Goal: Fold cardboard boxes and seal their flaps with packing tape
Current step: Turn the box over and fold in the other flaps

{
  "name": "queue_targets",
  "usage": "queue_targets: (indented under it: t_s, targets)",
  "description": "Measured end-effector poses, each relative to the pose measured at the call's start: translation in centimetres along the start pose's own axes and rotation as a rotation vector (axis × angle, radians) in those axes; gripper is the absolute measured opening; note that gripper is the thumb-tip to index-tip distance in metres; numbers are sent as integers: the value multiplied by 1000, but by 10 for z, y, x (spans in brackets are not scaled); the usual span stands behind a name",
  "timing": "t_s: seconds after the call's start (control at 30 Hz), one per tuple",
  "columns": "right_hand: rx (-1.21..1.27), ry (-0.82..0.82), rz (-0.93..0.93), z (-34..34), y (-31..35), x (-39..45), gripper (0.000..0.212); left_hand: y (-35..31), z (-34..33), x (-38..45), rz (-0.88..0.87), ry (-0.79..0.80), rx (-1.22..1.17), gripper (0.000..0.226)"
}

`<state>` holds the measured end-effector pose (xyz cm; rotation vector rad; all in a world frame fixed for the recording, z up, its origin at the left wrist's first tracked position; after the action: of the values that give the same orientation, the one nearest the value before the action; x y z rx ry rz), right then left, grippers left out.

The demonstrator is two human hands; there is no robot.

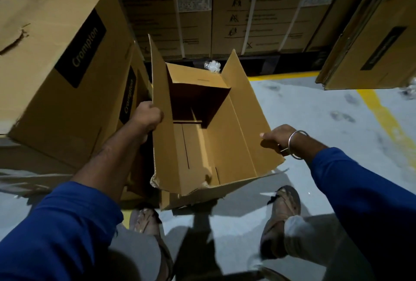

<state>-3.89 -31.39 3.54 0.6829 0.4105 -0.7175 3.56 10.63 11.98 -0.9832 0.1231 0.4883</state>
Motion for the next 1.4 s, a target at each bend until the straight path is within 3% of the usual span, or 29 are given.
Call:
queue_targets:
  t_s: [0.03, 0.1, 0.23, 0.43, 0.53, 0.63, 0.73, 0.83, 0.87, 0.93, 1.0, 1.07, 1.17, 1.27, 1.4]
  targets:
    - [-63, -73, 61, 2, 5, 1, 29, 0, -1, 1, 14, 8, -34, 48]
    - [-249, -218, 162, 12, 17, -1, 31, -1, -6, 1, 24, 19, -69, 49]
    - [-421, -321, 228, 40, 37, -20, 24, 10, -16, 4, 48, 27, -38, 58]
    - [-524, -267, 207, 57, 31, -35, 4, 34, -44, -1, 65, 80, 142, 42]
    - [-561, -187, 157, 41, 13, -38, 16, 41, -52, -4, 31, 109, 272, 27]
    - [-573, -188, 153, 37, 10, -41, 30, 49, -48, 0, 25, 98, 405, 28]
    - [-645, -299, 296, 43, 30, -49, 52, 44, -35, 1, -36, 11, 525, 51]
    - [-524, -381, 646, 44, 76, -76, 51, 39, -29, -4, -162, -21, 641, 94]
    - [-453, -291, 777, 34, 91, -93, 52, 36, -30, -6, -239, -26, 720, 101]
    - [-429, 73, 919, -3, 103, -128, 62, 27, -35, -9, -438, -50, 924, 108]
    - [-658, 353, 920, -49, 89, -150, 73, 17, -42, -15, -613, -64, 1098, 106]
    - [-867, 394, 920, -79, 75, -147, 71, 11, -55, -23, -761, -17, 1219, 94]
    - [-915, 243, 959, -96, 83, -123, 46, 9, -75, -40, -885, 144, 1333, 74]
    - [-942, 83, 961, -104, 91, -93, 20, 14, -87, -57, -824, 358, 1321, 76]
    - [-872, 107, 839, -131, 87, -44, 37, 33, -92, -51, -667, 534, 1360, 95]
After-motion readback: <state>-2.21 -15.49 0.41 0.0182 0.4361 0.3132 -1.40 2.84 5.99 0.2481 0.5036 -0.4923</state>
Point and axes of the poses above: each hand's wrist, its own x-axis towards the middle knuckle, its own z-axis out of the back of the hand, y = z × x, the point moved 10 cm from there along x, towards the middle knuckle, and after that the axes turned 9 degrees about -y, right-handed, at the moved point
